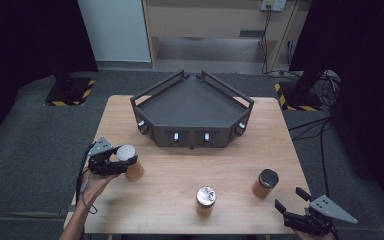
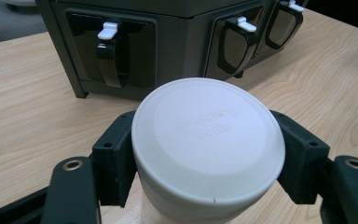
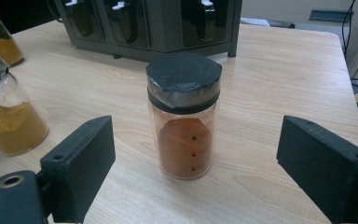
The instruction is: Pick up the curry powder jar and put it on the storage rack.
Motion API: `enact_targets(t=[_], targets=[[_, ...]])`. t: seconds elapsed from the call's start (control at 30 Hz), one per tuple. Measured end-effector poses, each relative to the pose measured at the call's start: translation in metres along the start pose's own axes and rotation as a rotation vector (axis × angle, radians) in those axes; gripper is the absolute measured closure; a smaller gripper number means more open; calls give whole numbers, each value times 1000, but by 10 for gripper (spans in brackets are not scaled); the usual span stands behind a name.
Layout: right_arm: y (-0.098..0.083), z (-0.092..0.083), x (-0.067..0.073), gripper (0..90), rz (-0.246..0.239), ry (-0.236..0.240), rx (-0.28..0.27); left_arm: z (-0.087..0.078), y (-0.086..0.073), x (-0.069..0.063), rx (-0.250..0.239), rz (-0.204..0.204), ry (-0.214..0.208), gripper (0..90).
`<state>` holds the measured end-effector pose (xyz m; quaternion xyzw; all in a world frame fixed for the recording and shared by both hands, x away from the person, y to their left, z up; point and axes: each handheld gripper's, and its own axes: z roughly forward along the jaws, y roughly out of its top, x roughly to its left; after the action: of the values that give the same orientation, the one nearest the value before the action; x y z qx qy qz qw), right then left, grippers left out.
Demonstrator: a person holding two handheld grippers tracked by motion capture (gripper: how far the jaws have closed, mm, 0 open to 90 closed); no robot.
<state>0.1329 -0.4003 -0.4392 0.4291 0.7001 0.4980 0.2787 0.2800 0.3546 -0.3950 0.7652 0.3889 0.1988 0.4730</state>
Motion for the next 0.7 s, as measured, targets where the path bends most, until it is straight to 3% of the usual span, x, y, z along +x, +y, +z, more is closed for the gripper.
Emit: enact_targets(t=[0.33,0.43,0.7], targets=[[0,0,0,114,2,1,3,0,3,0,8,6,-4,317],[0,1,0,114,4,2,4,0,6,2,3,3,-26,317],[0,1,-1,114,3,2,4,-1,22,-1,5,49,-69,317]])
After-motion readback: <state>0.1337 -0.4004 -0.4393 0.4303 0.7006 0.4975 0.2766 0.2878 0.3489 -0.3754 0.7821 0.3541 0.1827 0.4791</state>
